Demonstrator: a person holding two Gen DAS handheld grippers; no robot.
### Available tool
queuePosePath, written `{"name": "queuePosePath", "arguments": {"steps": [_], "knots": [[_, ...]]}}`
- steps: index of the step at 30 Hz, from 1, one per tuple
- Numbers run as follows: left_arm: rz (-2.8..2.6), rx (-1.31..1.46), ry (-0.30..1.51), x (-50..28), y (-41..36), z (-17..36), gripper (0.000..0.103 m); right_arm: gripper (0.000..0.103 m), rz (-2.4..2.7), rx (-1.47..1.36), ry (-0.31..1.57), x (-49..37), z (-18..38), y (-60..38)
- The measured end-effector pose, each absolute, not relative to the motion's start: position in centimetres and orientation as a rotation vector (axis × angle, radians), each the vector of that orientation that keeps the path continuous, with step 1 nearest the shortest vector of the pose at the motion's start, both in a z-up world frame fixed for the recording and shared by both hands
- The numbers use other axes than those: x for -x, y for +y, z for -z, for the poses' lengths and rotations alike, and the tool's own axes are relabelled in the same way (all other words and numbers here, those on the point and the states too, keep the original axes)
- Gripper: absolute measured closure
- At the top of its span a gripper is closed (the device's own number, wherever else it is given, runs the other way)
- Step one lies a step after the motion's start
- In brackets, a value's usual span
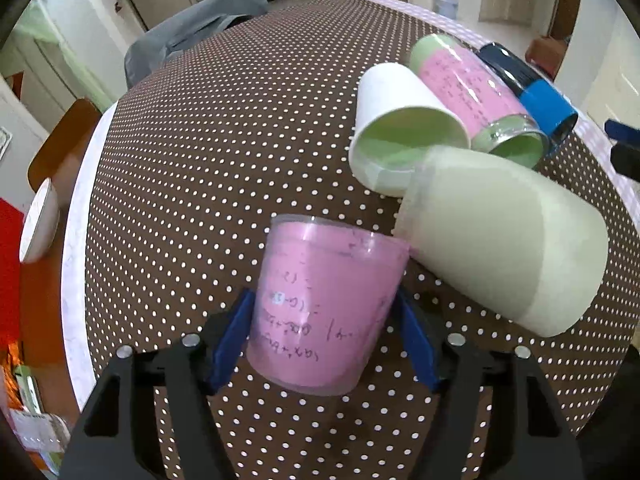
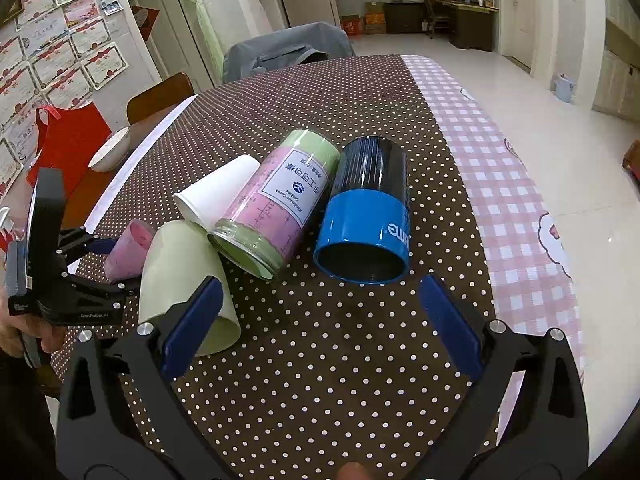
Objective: Flip cup upside down
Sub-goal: 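Lift the pink cup, stand it on the table, open the left gripper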
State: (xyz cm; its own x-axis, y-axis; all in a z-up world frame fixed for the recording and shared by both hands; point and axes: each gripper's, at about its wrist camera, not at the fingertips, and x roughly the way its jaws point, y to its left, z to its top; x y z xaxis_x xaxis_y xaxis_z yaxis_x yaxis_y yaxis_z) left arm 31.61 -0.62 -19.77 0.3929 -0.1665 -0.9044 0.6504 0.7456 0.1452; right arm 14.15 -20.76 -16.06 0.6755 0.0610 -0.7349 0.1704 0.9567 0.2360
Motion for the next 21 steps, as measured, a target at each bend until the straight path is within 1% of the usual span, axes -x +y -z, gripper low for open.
{"name": "queuePosePath", "arguments": {"steps": [8, 13, 21], "knots": [[0.496, -0.451, 1.057, -29.1, 1.2, 19.3, 0.037, 0.006, 0.042, -0.305, 0.819, -13.1, 15.7, -20.7], [0.473, -0.434, 1.049, -25.2, 1.8, 18.2, 0.037, 0.006, 0.032, -0.319, 0.802, -11.8, 15.4, -21.3], [0.544, -0.457, 1.021, -18.4, -1.0, 16.9, 0.037, 0.006, 0.047, -0.362, 0.79, -10.0, 15.6, -23.5]]}}
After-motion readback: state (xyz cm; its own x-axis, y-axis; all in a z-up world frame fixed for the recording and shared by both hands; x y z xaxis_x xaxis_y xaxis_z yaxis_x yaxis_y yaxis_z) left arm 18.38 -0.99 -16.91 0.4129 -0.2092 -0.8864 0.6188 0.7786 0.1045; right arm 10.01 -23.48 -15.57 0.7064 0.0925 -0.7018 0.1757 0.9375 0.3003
